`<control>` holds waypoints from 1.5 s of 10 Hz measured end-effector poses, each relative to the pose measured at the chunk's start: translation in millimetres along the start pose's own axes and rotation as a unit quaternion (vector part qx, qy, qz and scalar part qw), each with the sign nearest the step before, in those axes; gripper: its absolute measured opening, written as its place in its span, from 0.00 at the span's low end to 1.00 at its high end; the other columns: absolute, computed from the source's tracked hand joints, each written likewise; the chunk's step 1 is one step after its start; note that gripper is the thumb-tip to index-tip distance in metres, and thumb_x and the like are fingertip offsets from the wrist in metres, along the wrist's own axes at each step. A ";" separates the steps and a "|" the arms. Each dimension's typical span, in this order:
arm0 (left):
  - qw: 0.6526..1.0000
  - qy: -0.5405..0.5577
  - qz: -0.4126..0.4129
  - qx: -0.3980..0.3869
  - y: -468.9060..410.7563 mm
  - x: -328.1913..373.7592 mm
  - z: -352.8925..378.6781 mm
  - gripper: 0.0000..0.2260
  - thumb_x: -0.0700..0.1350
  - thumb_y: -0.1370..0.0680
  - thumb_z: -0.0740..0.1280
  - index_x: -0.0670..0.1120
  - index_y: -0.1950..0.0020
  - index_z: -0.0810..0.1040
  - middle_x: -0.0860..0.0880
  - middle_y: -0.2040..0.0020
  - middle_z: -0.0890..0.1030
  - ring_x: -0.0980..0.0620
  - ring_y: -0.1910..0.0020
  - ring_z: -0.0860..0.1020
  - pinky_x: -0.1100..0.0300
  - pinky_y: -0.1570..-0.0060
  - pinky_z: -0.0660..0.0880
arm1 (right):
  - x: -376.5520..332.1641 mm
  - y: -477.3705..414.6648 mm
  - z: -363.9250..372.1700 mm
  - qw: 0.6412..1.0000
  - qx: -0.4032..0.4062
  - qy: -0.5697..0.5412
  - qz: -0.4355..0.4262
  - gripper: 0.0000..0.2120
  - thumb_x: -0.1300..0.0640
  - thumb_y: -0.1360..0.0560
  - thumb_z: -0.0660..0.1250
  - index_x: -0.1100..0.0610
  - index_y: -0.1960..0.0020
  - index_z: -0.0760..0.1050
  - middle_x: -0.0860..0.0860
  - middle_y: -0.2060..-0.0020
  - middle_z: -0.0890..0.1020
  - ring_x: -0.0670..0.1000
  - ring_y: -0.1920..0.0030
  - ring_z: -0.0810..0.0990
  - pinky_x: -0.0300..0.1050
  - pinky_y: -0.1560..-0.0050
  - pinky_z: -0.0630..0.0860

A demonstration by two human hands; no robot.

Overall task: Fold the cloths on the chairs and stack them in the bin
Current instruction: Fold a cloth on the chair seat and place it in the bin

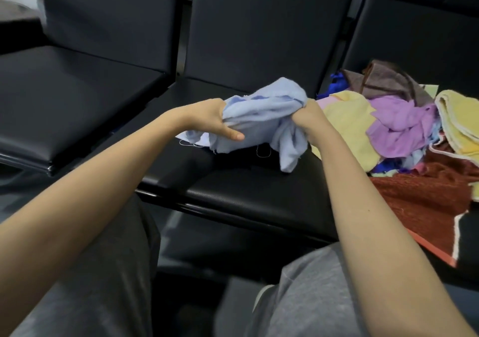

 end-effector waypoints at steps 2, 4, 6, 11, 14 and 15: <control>0.979 0.172 0.035 0.100 -3.9 7.6 -43.5 0.08 0.46 0.25 0.70 0.41 0.54 0.80 0.43 0.63 0.79 0.50 0.64 0.78 0.62 0.65 0.75 | -26.6 20.4 2.2 0.991 -0.102 0.037 -0.075 0.10 0.53 0.23 0.67 0.56 0.45 0.76 0.46 0.59 0.77 0.45 0.59 0.75 0.29 0.65 0.70; 0.998 -0.038 0.037 -0.037 1.3 23.3 -62.1 0.07 0.53 0.26 0.70 0.50 0.56 0.79 0.52 0.61 0.82 0.54 0.59 0.80 0.62 0.57 0.76 | -48.9 23.1 -32.9 0.847 -0.222 0.483 0.014 0.17 0.46 0.33 0.74 0.59 0.58 0.79 0.53 0.61 0.82 0.54 0.58 0.81 0.46 0.53 0.78; 0.946 -0.105 -0.033 -0.304 16.3 7.3 -30.1 0.09 0.46 0.29 0.75 0.46 0.52 0.82 0.51 0.57 0.85 0.52 0.54 0.83 0.65 0.57 0.77 | -40.1 23.9 -30.3 0.902 -0.245 0.355 -0.018 0.12 0.54 0.36 0.71 0.60 0.57 0.78 0.53 0.63 0.80 0.54 0.60 0.80 0.43 0.63 0.73; 0.994 -0.111 -0.003 -0.006 -64.8 27.0 -120.6 0.06 0.36 0.29 0.67 0.47 0.60 0.75 0.49 0.66 0.79 0.49 0.65 0.78 0.60 0.65 0.74 | -90.9 -37.2 -56.0 0.860 0.069 0.498 -0.085 0.14 0.63 0.24 0.59 0.58 0.39 0.72 0.58 0.39 0.76 0.60 0.39 0.75 0.50 0.48 0.69; 0.883 -0.180 0.154 0.404 -61.9 67.7 -221.7 0.06 0.32 0.30 0.60 0.38 0.55 0.71 0.42 0.57 0.70 0.39 0.55 0.72 0.52 0.64 0.66 | -185.7 -52.0 -105.7 0.838 0.293 0.392 -0.241 0.08 0.66 0.25 0.60 0.60 0.46 0.69 0.59 0.47 0.76 0.61 0.45 0.73 0.51 0.56 0.64; 0.907 -0.200 0.175 0.326 -49.6 56.3 -197.4 0.03 0.33 0.29 0.61 0.41 0.58 0.71 0.45 0.59 0.71 0.41 0.57 0.73 0.49 0.63 0.70 | -156.9 -51.7 -87.7 0.838 0.200 0.450 -0.238 0.08 0.65 0.25 0.59 0.59 0.47 0.69 0.58 0.49 0.77 0.61 0.48 0.75 0.49 0.58 0.66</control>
Point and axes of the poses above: each hand's wrist, its own y-axis away from the middle knuckle, its own z-axis out of the palm, x = y × z, the point moved 6 cm from there along -y, towards the middle knuckle
